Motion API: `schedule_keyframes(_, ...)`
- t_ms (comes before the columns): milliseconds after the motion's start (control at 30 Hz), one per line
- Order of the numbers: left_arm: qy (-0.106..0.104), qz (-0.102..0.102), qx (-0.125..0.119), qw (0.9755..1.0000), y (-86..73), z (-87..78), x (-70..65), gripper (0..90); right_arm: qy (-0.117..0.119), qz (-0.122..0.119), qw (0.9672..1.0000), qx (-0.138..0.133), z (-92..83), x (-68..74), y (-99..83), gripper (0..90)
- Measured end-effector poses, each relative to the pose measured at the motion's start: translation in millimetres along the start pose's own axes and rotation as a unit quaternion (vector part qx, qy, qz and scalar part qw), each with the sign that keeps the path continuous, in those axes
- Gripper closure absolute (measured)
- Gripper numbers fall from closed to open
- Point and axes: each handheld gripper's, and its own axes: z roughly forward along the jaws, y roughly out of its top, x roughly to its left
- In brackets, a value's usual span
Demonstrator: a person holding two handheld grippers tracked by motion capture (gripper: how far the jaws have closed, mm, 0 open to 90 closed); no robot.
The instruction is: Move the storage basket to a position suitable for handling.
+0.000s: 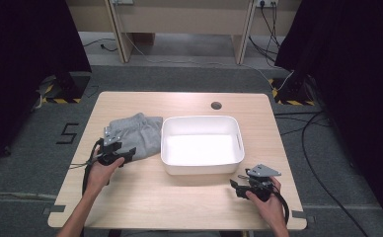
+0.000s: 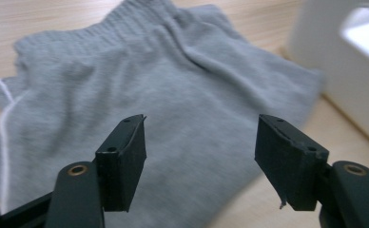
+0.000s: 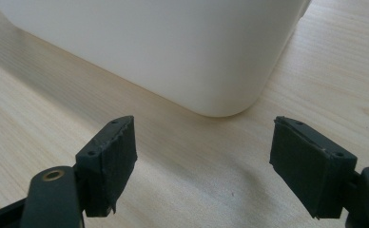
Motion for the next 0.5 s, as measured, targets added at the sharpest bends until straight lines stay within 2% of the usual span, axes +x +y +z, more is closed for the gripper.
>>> schedule_keyframes(67, 0.009, -0.004, 0.006, 0.9999, 1.6, 6.8, 4.4, 36.1, 0.0, 0.002, 1.0, -0.001, 0.0, 0.0, 0.0, 24.2)
schedule_keyframes(133, 0.021, 0.004, 0.019, 0.9996, 1.1, 14.6, 6.7, 36.1, 0.0, 0.002, 1.0, -0.001, -0.1, -0.3, 0.1, 24.3)
schedule_keyframes(267, 0.022, 0.008, 0.038, 0.999, -4.7, 24.3, 7.4, 36.0, 0.002, -0.002, 1.0, 0.002, 1.0, 1.5, -0.3, 24.3)
schedule_keyframes(367, 0.02, 0.002, 0.029, 0.9994, -12.1, 22.7, 7.3, 37.6, 0.003, -0.003, 1.0, 0.004, 1.8, 1.7, -0.4, 24.3)
schedule_keyframes(500, 0.021, 0.006, 0.02, 0.9996, -19.0, 18.3, 4.5, 40.6, 0.005, -0.003, 1.0, 0.004, 1.2, 2.1, -0.4, 24.3)
